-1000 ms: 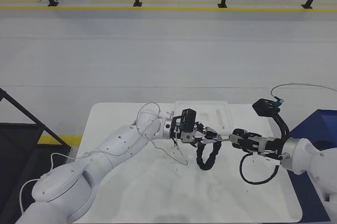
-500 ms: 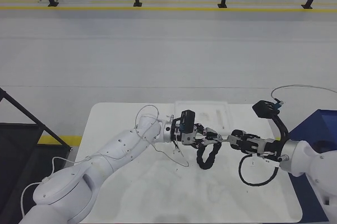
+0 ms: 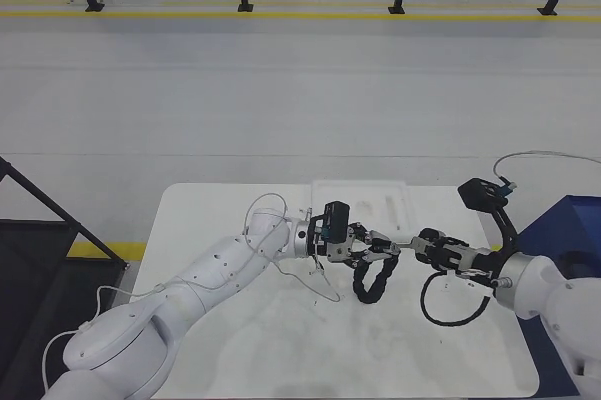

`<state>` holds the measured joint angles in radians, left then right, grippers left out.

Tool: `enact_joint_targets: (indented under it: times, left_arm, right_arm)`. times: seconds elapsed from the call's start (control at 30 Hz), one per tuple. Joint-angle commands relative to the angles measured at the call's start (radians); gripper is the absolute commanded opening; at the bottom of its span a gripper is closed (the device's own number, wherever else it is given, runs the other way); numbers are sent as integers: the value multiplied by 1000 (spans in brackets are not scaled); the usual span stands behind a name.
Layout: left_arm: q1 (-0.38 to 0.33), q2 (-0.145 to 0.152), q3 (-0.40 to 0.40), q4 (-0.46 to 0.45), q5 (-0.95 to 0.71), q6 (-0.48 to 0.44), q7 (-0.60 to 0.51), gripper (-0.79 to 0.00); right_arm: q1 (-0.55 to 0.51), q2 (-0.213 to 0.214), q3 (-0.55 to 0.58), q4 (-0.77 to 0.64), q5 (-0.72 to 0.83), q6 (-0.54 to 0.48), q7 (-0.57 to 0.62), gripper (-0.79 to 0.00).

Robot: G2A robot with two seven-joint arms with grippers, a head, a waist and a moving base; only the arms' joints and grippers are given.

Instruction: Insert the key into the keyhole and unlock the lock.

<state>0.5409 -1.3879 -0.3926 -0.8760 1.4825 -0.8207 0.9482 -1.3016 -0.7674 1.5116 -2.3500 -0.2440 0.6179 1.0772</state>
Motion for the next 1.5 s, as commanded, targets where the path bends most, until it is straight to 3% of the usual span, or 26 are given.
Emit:
enact_joint_targets:
  times: [0.0,0.37,1.03,1.47]
  left_arm:
    - [1,-2,-3,-1,8,-5,4,-785]
    - [4,-16,-18,8,34,-13,2,-785]
    - [12,-45,-35,40,36,-42,9,-785]
    - [9,-48,-45,43,35,-58,-7,-785]
  right_arm:
    - [6,0,-8,0,-4,17,-3,-785]
    - [19,2,-20,0,-5,74,7,-785]
    - [11,4,-17,0,29,72,-14,-785]
    - [39,9,-78,0,-71,56,-31,-785]
